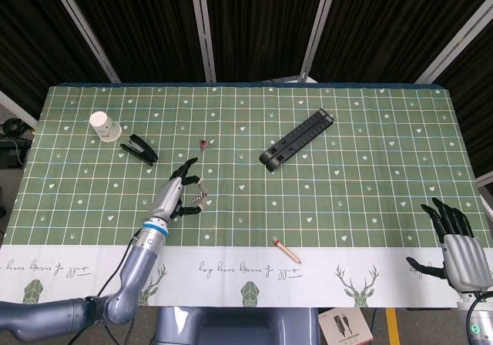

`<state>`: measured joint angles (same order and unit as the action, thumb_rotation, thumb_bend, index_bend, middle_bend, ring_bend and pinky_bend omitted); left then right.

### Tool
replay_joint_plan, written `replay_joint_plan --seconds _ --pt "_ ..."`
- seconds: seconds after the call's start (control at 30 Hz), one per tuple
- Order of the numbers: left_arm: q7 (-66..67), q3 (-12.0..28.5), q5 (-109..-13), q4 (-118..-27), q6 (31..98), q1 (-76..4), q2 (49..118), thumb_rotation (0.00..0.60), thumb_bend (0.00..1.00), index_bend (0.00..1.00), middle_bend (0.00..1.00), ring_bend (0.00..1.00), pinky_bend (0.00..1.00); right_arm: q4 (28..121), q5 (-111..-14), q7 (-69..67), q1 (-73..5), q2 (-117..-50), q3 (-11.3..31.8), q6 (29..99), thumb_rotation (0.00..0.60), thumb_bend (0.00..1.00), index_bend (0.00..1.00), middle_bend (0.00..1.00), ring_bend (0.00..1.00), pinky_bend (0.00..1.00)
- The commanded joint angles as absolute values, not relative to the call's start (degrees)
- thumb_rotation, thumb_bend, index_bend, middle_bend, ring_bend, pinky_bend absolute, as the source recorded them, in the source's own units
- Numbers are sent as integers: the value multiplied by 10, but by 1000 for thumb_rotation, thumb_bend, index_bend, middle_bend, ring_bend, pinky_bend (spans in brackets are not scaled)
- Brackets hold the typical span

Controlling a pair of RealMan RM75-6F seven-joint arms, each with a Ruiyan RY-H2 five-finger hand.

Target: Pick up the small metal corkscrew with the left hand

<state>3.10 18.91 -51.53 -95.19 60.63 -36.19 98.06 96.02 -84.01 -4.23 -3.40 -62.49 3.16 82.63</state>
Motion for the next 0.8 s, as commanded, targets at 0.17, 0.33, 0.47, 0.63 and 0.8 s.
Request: replay_joint_plan --seconds 0.17,0.33,0.47,0.63,0.8 --pt "-51 172 -562 -951 574 -343 993 600 434 611 0 0 0 963 -840 -37 -35 -625 31 825 600 36 118 0 0 34" --pt "-59 165 -571 -943 571 -344 1000 600 435 610 0 0 0 964 -840 -35 -35 -626 32 826 600 37 118 0 0 34" --pt "-57 159 -574 -935 570 -345 1005 600 435 611 0 0 0 964 -839 -34 -35 -626 31 824 600 35 118 0 0 34" --pt "-60 154 -574 -926 570 -343 1011 600 433 611 0 0 0 963 -839 -35 -35 -625 31 825 600 36 118 0 0 34" --pt "-60 149 -576 -922 567 -343 1016 600 434 614 0 0 0 963 -840 -36 -35 -625 31 824 600 36 117 0 0 34"
